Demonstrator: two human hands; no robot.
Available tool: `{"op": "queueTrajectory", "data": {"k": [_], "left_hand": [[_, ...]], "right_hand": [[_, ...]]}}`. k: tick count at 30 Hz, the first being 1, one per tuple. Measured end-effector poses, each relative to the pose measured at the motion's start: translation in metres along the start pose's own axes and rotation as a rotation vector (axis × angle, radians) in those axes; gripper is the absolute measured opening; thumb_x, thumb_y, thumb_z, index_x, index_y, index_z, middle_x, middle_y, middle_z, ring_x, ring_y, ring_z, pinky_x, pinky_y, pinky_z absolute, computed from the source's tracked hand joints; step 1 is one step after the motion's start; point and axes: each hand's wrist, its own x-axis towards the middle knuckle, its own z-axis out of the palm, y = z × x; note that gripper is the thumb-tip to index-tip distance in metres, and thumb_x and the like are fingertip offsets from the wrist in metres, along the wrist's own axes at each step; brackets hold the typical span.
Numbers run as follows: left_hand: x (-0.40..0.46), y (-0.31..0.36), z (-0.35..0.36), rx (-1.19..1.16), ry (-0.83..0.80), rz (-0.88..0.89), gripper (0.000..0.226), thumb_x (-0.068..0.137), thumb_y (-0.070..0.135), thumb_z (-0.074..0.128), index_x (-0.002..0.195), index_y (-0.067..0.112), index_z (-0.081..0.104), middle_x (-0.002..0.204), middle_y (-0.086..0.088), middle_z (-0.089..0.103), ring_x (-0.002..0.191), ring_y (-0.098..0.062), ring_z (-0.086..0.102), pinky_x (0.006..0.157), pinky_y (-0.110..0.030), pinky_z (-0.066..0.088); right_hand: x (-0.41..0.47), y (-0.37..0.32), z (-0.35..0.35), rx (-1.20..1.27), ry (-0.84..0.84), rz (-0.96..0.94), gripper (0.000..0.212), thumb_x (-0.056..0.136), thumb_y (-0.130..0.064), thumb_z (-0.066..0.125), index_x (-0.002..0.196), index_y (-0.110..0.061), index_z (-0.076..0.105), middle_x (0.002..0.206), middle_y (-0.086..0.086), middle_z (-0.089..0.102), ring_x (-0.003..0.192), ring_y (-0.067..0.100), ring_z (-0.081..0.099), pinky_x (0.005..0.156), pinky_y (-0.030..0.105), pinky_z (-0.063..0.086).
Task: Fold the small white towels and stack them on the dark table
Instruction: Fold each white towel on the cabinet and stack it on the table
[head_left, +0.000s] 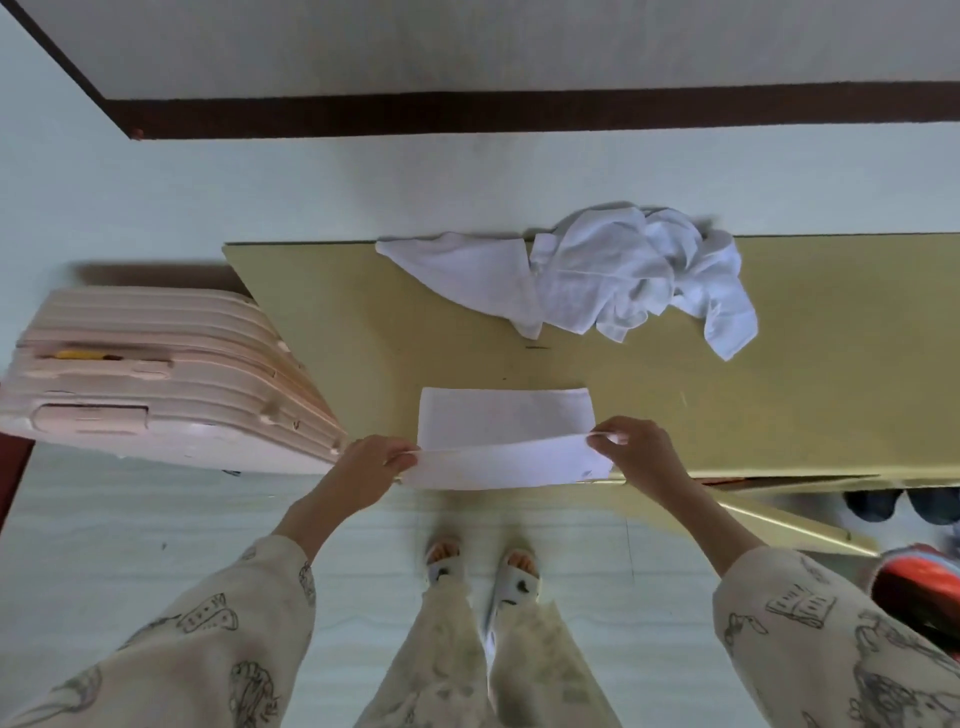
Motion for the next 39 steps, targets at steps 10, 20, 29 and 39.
{"op": "queueTrajectory", "data": {"k": [10, 20, 29, 39], "left_hand": [[0.086, -0.014, 0.02, -0.224, 0.187, -0.143, 0.003, 0.089, 0.016, 0.057, 0.09, 0.013, 0.059, 0.078, 0.001, 0.057, 0.077, -0.017, 0.05, 0.065, -0.026, 0.033], [0.117, -0.017, 0.03, -0.244, 0.247, -0.239, 0.021, 0.089, 0.025, 0.058, 0.1, 0.007, 0.062, 0.089, -0.001, 0.059, 0.084, -0.016, 0.052, 0.075, -0.024, 0.034], [0.125, -0.01, 0.034, -0.137, 0.302, -0.268, 0.022, 0.092, 0.027, 0.052, 0.095, 0.006, 0.06, 0.084, -0.003, 0.057, 0.08, -0.017, 0.049, 0.07, -0.025, 0.032], [0.123, -0.005, 0.036, -0.204, 0.319, -0.304, 0.02, 0.088, 0.03, 0.058, 0.087, 0.01, 0.055, 0.085, -0.002, 0.056, 0.078, -0.015, 0.048, 0.067, -0.022, 0.034]], "right_hand": [[0.072, 0.028, 0.042, 0.285, 0.087, 0.182, 0.013, 0.089, -0.013, 0.056, 0.088, -0.011, 0.069, 0.073, -0.001, 0.058, 0.06, 0.005, 0.045, 0.057, 0.017, 0.035], [0.092, 0.032, 0.05, 0.142, 0.18, 0.191, 0.027, 0.09, -0.019, 0.053, 0.077, 0.002, 0.065, 0.062, 0.01, 0.051, 0.061, 0.017, 0.042, 0.062, 0.029, 0.033], [0.101, 0.031, 0.055, 0.012, 0.206, 0.205, 0.03, 0.09, -0.018, 0.047, 0.065, -0.005, 0.053, 0.055, 0.003, 0.046, 0.055, 0.018, 0.041, 0.053, 0.027, 0.032], [0.099, 0.03, 0.056, 0.008, 0.244, 0.219, 0.032, 0.091, -0.028, 0.052, 0.067, -0.009, 0.043, 0.058, 0.0, 0.042, 0.055, 0.014, 0.037, 0.05, 0.027, 0.03]]}}
